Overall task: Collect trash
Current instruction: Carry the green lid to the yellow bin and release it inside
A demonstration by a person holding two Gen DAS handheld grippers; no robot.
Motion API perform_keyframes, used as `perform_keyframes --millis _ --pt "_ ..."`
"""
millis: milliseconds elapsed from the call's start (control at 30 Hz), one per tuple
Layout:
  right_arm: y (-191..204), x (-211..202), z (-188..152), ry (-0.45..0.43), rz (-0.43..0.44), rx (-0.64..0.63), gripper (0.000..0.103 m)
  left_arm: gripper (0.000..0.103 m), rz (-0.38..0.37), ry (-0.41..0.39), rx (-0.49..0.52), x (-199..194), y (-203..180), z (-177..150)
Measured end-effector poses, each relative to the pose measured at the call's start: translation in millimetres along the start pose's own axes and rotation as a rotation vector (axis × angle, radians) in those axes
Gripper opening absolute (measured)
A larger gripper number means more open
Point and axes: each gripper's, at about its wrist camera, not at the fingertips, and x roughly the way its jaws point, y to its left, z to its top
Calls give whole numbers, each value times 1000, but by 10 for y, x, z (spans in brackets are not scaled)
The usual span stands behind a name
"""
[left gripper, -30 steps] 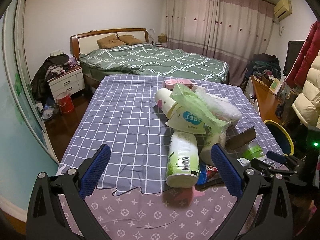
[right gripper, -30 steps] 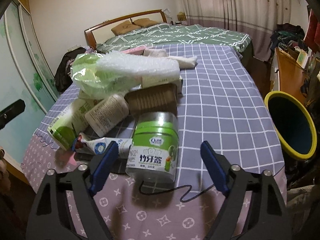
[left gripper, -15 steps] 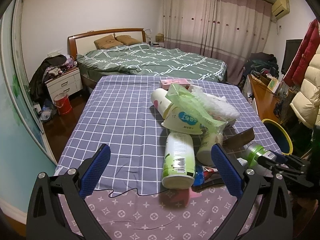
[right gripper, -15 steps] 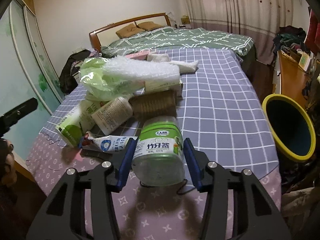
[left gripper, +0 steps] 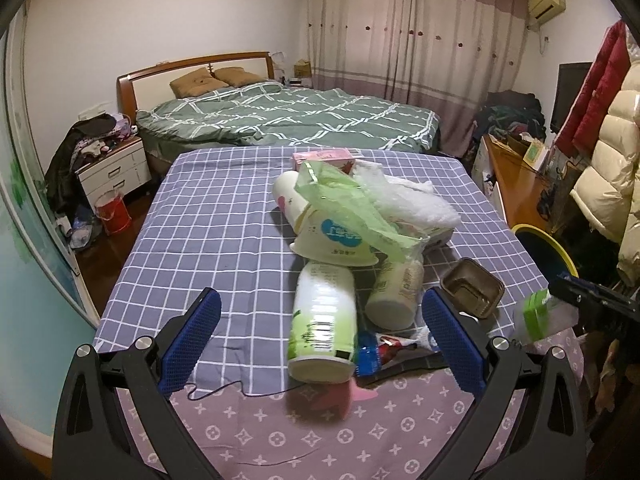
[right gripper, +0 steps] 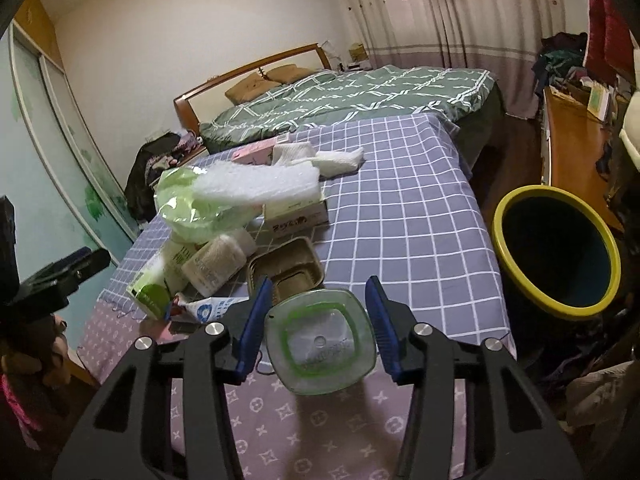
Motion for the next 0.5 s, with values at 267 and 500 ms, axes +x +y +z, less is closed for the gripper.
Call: perform_keyframes --millis 267,500 --pt "-240 -23 142 -25 33 55 46 99 -26 8 44 96 -220 85" --pt "-757 -205 444 -135 -91 118 46 99 -81 7 102 214 -507 176"
